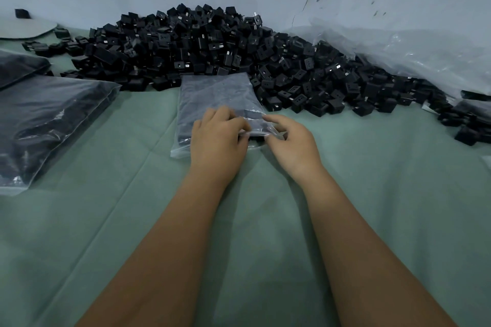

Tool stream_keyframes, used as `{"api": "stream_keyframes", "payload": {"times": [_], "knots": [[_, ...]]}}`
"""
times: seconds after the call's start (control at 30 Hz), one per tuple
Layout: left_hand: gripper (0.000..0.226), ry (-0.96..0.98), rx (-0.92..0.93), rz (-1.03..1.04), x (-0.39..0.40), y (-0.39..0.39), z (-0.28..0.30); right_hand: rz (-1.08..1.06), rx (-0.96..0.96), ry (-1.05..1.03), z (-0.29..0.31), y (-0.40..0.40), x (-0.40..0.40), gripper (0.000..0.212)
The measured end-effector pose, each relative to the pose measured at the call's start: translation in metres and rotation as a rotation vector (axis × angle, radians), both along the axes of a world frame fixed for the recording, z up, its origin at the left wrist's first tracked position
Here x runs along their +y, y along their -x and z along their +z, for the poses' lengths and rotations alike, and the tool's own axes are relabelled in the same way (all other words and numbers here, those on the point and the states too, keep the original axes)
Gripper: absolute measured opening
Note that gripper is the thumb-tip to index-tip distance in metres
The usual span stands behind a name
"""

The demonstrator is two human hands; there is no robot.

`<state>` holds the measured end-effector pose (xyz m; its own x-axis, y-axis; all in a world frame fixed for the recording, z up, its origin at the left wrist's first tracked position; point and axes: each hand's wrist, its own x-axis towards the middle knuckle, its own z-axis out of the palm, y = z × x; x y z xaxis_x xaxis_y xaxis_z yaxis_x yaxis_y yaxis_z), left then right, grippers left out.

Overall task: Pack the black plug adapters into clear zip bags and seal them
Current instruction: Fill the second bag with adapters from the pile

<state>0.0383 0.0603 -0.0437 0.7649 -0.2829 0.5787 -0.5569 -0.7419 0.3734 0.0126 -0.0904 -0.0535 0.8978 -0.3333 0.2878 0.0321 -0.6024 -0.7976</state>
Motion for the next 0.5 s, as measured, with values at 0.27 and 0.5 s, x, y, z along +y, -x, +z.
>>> {"api": "stream_keyframes", "payload": {"times": [0.27, 0.5], "knots": [[0.02, -0.076, 0.085, -0.117, 0.005, 0.005, -0.001, -0.102, 0.063, 0.004, 0.003, 0.008, -0.006, 0.037], [0.021, -0.066, 0.074, -0.08, 0.006, 0.008, -0.002, -0.02, -0.013, 0.145, 0.003, 0.01, -0.011, 0.04]]}}
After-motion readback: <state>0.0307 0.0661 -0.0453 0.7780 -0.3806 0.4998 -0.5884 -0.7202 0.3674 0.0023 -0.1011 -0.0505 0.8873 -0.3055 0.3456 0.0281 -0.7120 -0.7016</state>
